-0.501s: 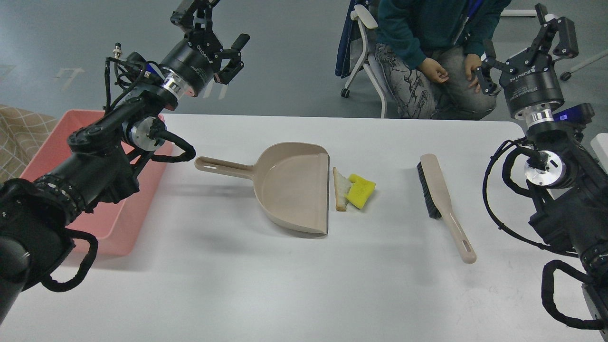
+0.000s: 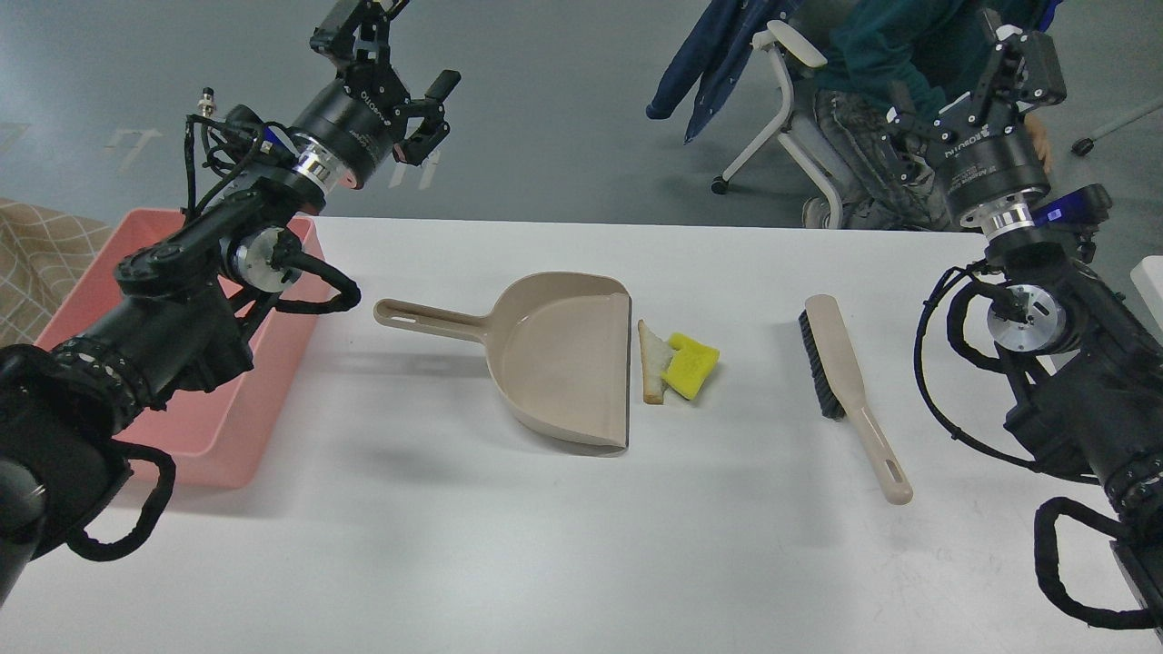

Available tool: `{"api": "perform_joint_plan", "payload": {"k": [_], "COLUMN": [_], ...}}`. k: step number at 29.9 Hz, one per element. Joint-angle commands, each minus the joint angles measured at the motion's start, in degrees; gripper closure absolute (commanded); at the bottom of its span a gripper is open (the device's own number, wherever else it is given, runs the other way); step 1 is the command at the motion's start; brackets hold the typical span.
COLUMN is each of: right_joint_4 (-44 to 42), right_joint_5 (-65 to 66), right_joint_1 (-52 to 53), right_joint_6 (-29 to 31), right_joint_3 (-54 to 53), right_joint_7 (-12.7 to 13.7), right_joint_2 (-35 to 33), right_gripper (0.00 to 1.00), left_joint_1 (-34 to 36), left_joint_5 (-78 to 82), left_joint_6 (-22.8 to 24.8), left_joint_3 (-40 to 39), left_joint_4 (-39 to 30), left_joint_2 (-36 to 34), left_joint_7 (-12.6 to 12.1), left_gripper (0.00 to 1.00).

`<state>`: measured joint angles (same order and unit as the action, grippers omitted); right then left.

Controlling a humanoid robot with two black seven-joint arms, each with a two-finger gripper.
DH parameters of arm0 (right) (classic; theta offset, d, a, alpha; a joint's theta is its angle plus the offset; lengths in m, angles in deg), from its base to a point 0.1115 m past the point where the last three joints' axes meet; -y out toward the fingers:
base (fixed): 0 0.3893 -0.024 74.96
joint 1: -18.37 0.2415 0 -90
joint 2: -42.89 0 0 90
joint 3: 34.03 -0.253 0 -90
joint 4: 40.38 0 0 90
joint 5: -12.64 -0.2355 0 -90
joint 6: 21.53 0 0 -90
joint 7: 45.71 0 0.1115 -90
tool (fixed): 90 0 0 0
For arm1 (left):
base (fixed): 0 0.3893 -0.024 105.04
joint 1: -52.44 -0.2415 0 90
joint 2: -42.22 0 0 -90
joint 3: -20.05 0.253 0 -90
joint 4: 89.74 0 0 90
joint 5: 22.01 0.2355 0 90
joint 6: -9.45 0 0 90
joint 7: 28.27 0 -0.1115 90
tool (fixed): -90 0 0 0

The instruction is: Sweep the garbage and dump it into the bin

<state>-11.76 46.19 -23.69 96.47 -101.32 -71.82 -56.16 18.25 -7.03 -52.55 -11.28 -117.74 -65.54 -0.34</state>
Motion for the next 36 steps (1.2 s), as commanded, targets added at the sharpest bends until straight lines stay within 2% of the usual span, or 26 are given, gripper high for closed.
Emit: {"api": "perform_joint_plan", "payload": {"k": [1, 7, 13, 18, 36], "right_joint_4": [-0.49, -0.76, -1.02, -1.02, -2.25], "right_joint_5": [0.02, 0.02, -0.07, -0.07, -0.07], "right_joint_1": [1.28, 2.25, 2.16, 1.64, 1.9], "right_joint_6": [0.0, 0.0, 0.0, 0.0, 0.0], "right_joint_3": [0.49, 1.11, 1.19, 1.19, 1.19], "right_joint_7": [0.09, 0.18, 0.61, 3.86, 3.6], "right_joint_2": [-0.18, -1.59, -1.77, -1.77, -1.77], "right_gripper": [0.0, 0.0, 0.0, 0.0, 0.0], "left_joint_1": [0.08, 0.34, 0.96, 0.87, 1.14], "left_joint_5": [-0.03, -0.38, 0.14, 0.23, 3.31], "left_joint_6": [0.0, 0.0, 0.0, 0.0, 0.0], "left_joint_3": [0.05, -0.22, 0.05, 0.05, 0.05], "left_joint_4": [0.23, 0.31, 5.15, 5.06, 4.01], "left_joint_2": [-0.16, -1.31, -0.52, -0.43, 0.8], "left_joint_7": [-0.07, -0.33, -0.51, -0.33, 0.07], "left_gripper": [0.02, 0.02, 0.02, 0.02, 0.02]}}
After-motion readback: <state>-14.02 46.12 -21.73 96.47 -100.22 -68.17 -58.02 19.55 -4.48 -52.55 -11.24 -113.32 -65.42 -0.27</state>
